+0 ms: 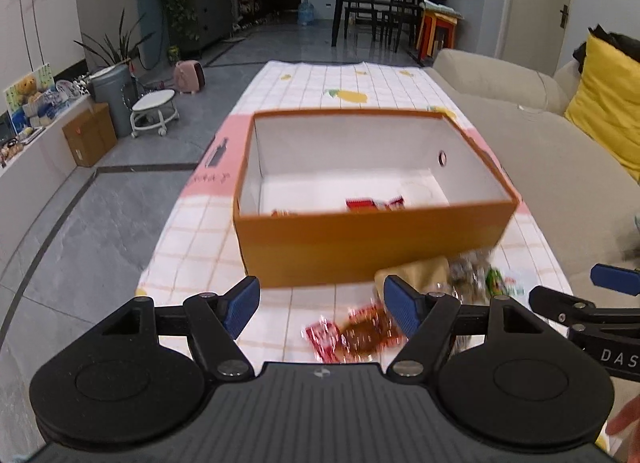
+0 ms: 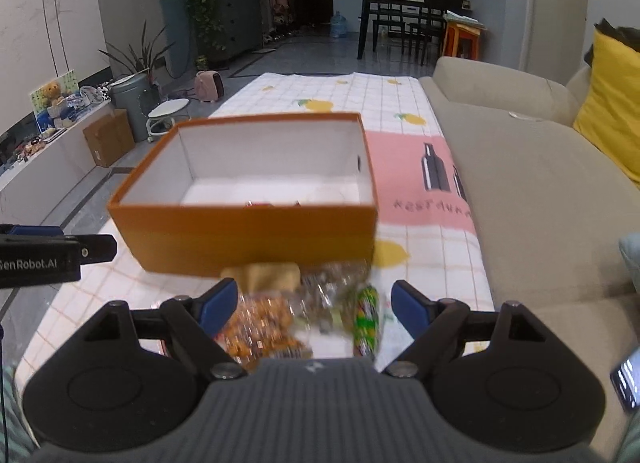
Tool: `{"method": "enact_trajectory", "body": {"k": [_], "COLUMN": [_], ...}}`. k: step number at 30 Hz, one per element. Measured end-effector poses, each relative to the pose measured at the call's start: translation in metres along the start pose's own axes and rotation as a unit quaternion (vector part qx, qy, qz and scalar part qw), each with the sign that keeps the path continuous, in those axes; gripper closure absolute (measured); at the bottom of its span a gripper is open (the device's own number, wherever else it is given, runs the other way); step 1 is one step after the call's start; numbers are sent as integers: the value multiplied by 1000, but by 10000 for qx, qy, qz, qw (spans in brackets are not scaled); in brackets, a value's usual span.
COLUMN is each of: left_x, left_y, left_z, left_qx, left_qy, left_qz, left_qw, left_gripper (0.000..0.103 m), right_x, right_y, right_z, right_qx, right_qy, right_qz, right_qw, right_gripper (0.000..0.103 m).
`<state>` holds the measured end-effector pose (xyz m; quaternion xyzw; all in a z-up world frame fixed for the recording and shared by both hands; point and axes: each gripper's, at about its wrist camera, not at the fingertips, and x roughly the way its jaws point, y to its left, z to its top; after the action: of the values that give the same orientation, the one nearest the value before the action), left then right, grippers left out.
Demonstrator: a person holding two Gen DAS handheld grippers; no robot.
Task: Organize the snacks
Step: 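Withdraw both tools from the box back toward the snack pile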
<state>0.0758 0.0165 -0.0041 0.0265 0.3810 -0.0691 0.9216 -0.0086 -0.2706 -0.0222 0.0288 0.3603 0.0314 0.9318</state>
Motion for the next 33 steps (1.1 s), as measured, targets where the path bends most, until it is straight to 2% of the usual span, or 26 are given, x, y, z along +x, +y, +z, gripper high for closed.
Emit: {"method": "enact_trajectory", "body": {"k": [4,10,16,20,27,31,33], "left_x": [2,15,25,31,44,50,54], "left_y": [-6,-14,-19,-15,-10,-12,-13], "left_z": [-21,-39,-55,-59,-59,-63,-65], "left_qx": [65,192,369,302,164,406,565], "left_qy": [182,497,749,861,985,1073,1142], "left_qz": [-222,-401,-415,-436,-495,-663,-632], "left_qw": [9996,9978,9956,9949,9938,9912,9898], "left_gripper": [20,20,20,20,20,20,20], "right_x": [-4,3,20,27,33,37,35], "right_y": [-6,-19,-17,-17,-10,-4,-3], "right_z": [-23,-56,-73,-79,-76,-76,-75], "right_qx": [-25,341,307,357,245,203,193], "right_qy": [-75,388,747,901,836,870,805], "right_qz": [-35,-31,-164,-47,172,353,402], "right_qw": [10000,9987,9966,9953,9960,9954,9958], "right_gripper": [22,22,21,21,24,27,33]}}
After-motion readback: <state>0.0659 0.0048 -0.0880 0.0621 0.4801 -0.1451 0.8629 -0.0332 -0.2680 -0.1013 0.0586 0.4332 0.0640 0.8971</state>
